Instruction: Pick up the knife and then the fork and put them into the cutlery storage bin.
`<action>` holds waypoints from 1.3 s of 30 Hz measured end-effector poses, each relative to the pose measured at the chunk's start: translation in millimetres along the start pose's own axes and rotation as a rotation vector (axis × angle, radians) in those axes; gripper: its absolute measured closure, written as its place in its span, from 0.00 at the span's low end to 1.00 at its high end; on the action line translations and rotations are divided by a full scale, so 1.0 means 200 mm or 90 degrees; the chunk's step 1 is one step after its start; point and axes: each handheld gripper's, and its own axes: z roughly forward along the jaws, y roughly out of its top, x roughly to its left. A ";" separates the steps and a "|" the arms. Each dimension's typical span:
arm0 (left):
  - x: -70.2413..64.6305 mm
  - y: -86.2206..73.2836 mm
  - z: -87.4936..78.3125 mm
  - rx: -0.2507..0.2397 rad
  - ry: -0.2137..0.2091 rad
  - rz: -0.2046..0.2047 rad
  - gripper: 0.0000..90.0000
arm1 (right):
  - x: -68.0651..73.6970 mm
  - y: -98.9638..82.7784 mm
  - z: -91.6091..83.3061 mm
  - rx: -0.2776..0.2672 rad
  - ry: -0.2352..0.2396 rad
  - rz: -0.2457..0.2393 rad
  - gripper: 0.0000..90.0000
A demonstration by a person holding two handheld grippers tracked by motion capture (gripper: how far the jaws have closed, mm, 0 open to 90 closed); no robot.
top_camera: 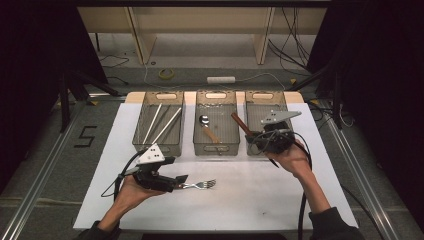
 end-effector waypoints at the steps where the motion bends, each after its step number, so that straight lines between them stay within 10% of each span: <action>1: 0.00 0.00 0.00 -0.002 0.002 -0.001 0.23 | -0.02 0.01 0.00 -0.003 -0.004 0.011 0.86; 18: 0.00 -0.03 -0.02 -0.004 0.004 -0.022 0.21 | -0.23 0.19 0.11 0.004 -0.063 0.107 0.86; 39: -0.01 -0.04 -0.02 -0.021 0.015 -0.008 0.21 | -0.44 0.19 0.28 0.019 -0.135 0.194 0.86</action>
